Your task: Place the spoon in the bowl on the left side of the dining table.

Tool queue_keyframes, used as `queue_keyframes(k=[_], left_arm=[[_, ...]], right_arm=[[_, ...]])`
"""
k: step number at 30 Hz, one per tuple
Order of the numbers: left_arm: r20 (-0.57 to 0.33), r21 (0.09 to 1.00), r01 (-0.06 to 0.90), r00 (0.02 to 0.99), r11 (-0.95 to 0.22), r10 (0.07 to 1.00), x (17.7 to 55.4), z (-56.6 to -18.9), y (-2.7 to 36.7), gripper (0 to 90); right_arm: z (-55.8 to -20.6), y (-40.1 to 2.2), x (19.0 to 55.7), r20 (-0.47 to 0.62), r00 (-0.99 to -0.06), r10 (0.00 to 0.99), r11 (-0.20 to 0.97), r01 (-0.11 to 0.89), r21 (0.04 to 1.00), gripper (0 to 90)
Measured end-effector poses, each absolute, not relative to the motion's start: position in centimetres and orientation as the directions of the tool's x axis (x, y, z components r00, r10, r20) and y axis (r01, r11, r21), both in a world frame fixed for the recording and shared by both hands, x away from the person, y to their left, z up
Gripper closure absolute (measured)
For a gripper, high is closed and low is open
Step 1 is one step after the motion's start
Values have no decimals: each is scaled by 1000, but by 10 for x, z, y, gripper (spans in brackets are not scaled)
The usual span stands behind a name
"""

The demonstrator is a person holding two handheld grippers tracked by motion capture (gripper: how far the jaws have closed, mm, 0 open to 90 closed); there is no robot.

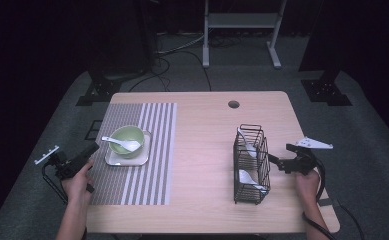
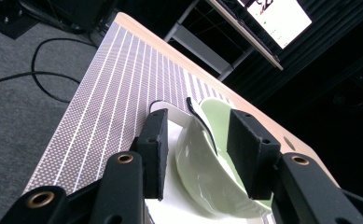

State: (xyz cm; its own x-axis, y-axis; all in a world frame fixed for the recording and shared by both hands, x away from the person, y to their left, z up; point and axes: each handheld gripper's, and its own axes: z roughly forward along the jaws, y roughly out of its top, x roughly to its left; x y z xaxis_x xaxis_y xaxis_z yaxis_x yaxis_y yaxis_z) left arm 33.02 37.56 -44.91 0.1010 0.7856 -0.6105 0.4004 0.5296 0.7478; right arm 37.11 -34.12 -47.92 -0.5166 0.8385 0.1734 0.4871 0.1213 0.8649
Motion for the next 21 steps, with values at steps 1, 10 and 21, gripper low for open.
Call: queue_keyframes(k=[1,10,21], left_arm=[[-611,748,401,102,529,785,329,-449,375,573],[-603,751,413,111,516,790,322,-453,370,529],[-587,764,432,158,479,794,315,-452,358,461]], right_arm=[[-479,-341,371,174,-516,839,121,488,865,0],[-479,-341,371,174,-516,838,120,487,865,0],[-479,-341,371,175,-517,838,119,486,866,0]])
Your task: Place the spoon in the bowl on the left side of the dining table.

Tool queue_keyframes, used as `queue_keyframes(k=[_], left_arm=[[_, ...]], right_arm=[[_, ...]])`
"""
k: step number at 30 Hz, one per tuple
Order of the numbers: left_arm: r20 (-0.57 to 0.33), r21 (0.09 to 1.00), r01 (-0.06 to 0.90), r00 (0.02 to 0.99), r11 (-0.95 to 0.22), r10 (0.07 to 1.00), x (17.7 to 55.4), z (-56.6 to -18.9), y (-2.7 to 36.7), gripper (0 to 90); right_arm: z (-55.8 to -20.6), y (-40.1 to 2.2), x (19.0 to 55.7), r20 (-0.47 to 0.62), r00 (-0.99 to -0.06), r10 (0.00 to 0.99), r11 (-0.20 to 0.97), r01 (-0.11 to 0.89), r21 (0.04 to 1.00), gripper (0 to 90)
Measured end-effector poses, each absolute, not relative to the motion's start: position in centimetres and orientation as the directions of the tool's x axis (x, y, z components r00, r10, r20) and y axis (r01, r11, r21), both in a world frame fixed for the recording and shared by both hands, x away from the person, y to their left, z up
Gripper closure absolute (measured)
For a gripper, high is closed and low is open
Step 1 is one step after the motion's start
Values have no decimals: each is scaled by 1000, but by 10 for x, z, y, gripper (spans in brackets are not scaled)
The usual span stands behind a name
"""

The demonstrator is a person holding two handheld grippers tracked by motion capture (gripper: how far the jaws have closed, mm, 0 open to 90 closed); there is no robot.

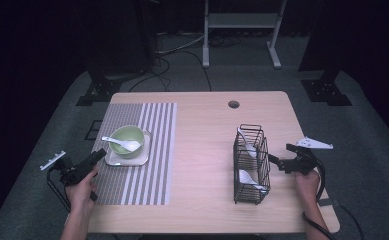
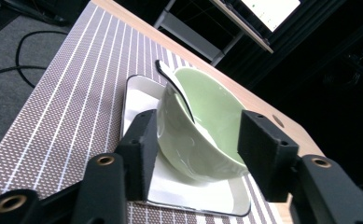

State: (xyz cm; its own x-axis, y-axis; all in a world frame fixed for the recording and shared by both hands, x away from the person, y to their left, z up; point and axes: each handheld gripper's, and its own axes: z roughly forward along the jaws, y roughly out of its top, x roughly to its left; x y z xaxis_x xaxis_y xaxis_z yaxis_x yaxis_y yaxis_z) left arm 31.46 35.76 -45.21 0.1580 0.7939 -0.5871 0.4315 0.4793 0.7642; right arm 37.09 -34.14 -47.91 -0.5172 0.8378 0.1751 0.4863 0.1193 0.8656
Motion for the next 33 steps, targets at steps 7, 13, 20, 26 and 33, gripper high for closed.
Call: queue_keyframes(k=[7,13,20,26,33], left_arm=[[-567,775,438,165,455,807,309,-450,351,389],[-563,777,447,176,444,808,305,-451,347,352],[-557,778,459,187,429,809,301,-452,342,300],[-552,780,470,206,413,808,299,-452,334,278],[-528,792,476,220,382,820,296,-449,326,238]], right_arm=[[-479,-342,371,179,-515,838,115,487,866,0],[-479,-342,371,179,-515,838,114,486,867,0],[-479,-342,371,178,-515,838,114,485,867,0],[-479,-342,371,179,-514,839,114,486,866,0],[-479,-342,371,179,-514,839,113,486,867,0]])
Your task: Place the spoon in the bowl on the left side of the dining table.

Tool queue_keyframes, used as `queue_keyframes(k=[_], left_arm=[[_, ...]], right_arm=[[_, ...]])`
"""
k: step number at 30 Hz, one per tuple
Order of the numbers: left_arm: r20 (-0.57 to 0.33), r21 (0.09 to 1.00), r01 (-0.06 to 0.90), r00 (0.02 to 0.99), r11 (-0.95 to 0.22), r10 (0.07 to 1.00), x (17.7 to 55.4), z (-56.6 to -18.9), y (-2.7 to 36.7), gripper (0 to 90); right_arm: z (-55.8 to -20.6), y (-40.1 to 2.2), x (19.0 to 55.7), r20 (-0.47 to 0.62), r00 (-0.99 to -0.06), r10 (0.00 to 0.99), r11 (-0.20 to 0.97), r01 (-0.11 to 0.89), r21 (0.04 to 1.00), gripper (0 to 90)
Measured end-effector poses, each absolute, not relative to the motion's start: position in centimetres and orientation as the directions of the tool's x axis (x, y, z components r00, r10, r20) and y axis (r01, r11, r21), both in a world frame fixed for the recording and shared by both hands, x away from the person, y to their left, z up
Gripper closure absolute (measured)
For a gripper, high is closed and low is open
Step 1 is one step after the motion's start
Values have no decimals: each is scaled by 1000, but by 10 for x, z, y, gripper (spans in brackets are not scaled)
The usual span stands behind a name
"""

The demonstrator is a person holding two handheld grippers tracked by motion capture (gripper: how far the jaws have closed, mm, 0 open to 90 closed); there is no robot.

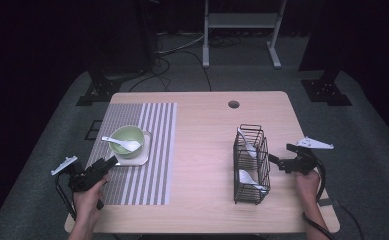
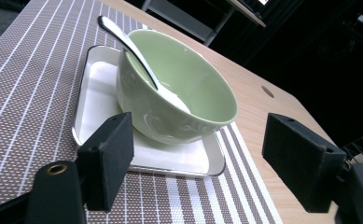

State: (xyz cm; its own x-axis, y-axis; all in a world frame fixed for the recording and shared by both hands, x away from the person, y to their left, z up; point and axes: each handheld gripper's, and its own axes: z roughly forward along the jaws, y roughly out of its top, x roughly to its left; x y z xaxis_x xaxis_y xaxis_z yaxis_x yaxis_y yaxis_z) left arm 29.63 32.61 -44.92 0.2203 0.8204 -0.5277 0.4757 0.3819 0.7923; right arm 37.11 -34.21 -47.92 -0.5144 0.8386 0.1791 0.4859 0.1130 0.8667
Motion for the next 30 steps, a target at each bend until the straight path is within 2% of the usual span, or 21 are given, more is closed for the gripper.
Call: queue_keyframes(k=[2,9,30], left_arm=[[-531,789,480,218,383,819,296,-448,324,200],[-525,790,490,230,369,819,293,-449,316,176],[-496,803,516,300,299,815,292,-445,289,147]], right_arm=[[-479,-342,371,178,-515,838,115,486,867,0],[-479,-342,371,177,-515,839,115,486,866,0],[-479,-342,371,176,-516,838,118,487,866,0]])
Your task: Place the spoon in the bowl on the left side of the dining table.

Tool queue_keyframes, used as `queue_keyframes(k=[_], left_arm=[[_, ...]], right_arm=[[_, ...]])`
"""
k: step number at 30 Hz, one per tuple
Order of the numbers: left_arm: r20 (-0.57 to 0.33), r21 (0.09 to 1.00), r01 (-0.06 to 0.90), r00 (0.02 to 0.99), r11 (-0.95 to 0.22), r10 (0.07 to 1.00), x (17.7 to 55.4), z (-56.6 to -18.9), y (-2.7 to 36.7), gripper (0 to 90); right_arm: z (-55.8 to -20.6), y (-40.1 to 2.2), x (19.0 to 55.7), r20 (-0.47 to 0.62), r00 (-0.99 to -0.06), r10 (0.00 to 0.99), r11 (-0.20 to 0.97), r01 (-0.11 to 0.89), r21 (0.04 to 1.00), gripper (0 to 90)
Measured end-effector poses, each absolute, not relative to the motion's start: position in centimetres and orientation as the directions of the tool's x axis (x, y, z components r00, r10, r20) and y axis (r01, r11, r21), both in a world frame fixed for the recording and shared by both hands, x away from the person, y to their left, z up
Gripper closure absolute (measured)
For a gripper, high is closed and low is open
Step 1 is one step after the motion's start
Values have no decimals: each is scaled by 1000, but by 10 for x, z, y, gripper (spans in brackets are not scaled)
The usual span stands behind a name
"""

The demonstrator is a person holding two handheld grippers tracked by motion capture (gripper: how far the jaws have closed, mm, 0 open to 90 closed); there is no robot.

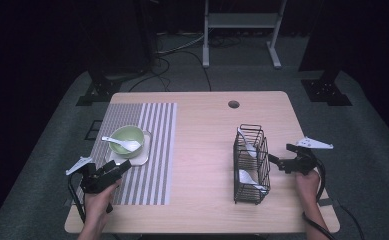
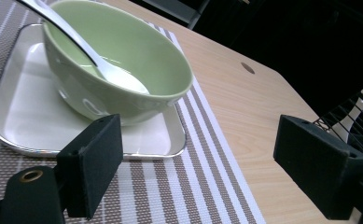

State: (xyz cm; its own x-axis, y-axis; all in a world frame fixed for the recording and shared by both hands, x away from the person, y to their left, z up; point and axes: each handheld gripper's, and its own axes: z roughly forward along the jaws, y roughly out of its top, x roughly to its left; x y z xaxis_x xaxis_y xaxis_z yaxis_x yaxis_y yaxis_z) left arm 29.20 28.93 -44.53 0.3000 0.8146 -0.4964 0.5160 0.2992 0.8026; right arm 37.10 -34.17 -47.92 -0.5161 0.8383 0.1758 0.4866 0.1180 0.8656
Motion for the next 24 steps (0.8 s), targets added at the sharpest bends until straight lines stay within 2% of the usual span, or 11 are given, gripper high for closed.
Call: queue_keyframes(k=[2,24], left_arm=[[-492,802,521,300,292,817,292,-445,286,105],[-476,803,551,366,226,800,295,-444,253,91]], right_arm=[[-479,-342,371,175,-517,838,118,484,867,0],[-479,-342,371,177,-519,836,117,483,868,0]])
